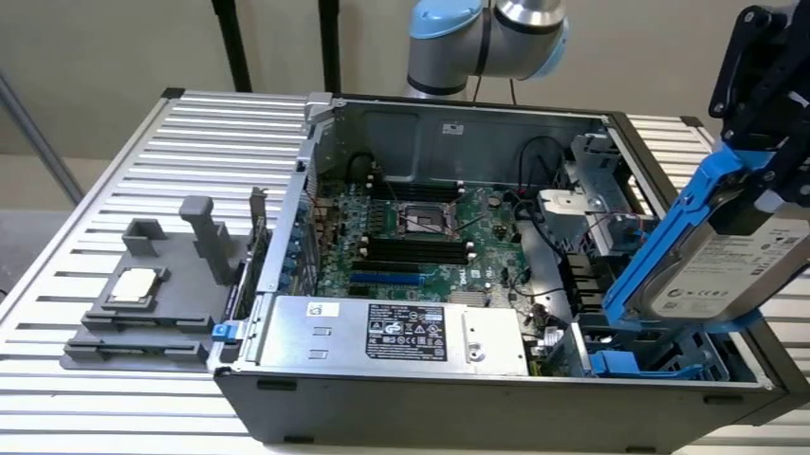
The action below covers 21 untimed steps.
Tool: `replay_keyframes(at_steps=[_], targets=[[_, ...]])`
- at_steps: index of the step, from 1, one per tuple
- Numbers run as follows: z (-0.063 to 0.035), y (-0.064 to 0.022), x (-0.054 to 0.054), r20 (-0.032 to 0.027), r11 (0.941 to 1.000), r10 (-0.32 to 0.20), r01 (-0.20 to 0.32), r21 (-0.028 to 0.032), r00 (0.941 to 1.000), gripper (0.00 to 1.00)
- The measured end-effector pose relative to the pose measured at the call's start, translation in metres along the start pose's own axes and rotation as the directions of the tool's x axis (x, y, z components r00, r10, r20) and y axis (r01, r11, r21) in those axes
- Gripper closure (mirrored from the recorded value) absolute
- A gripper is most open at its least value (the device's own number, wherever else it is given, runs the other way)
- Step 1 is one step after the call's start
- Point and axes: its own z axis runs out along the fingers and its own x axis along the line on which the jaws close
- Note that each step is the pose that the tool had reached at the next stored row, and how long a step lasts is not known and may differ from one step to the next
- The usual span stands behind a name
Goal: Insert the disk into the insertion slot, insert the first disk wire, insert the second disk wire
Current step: 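Insert the disk into the insertion slot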
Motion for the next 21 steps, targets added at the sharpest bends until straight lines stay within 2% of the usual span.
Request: replay_keyframes(at_steps=[7, 11, 13, 15, 17, 19, 21], targets=[[0.005, -0.0001, -0.0028, 0.0055, 1.0, 0.0, 0.0, -0.0017, 1.0, 0.67], [0.0054, -0.0008, -0.0028, 0.0058, 1.0, 0.0, 0.0, -0.0046, 1.0, 0.67], [0.0067, -0.0011, -0.0028, 0.0072, 1.0, 0.0, 0.0, -0.0078, 1.0, 0.67], [0.0076, -0.0017, -0.0028, 0.0111, 0.9999, 0.0, 0.001, -0.0136, 0.9999, 0.67], [0.0085, -0.0032, -0.0027, 0.0202, 0.9998, -0.001, 0.001, -0.0176, 0.9998, 0.67], [0.0093, -0.0047, -0.0019, 0.0372, 0.9998, -0.001, 0.002, -0.0181, 0.9993, 0.67], [0.0106, -0.0054, 0.0004, 0.0579, 0.9998, -0.002, 0.003, -0.0181, 0.9983, 0.67]])
